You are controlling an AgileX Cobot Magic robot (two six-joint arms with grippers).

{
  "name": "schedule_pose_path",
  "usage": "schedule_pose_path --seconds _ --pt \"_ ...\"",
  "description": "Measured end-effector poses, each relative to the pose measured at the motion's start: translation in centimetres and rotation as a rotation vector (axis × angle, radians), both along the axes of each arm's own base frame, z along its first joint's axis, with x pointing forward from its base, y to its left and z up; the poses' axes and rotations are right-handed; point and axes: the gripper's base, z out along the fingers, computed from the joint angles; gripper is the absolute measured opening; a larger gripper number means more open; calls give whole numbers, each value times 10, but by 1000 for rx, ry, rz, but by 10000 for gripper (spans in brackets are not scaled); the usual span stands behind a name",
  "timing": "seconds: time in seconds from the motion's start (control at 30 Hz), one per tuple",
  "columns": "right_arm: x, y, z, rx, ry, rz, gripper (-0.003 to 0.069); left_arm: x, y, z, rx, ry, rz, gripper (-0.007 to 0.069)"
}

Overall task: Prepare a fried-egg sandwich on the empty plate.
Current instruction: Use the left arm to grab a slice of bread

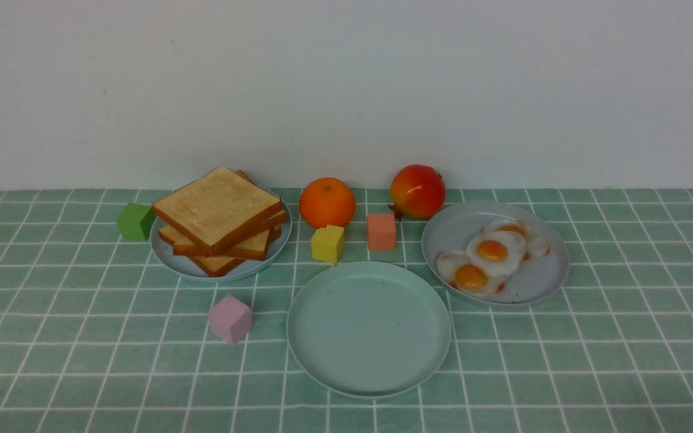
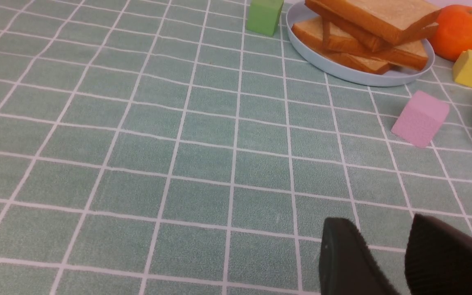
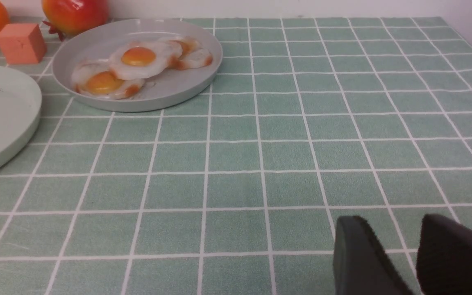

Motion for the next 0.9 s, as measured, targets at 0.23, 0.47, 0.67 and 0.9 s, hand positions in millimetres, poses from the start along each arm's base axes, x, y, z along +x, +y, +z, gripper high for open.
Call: schedule_pose_path --seconds 0.23,0.47,0.67,0.9 --pt "0 0 0 0 0 0 241 1 -1 3 -33 -31 3 238" --pt "0 0 0 0 0 0 241 4 -2 27 -647 -277 79 238" --pt "0 0 0 0 0 0 241 3 2 43 -810 -390 98 224" --pt "2 5 4 270 -72 -16 241 6 -16 95 -520 -122 -78 55"
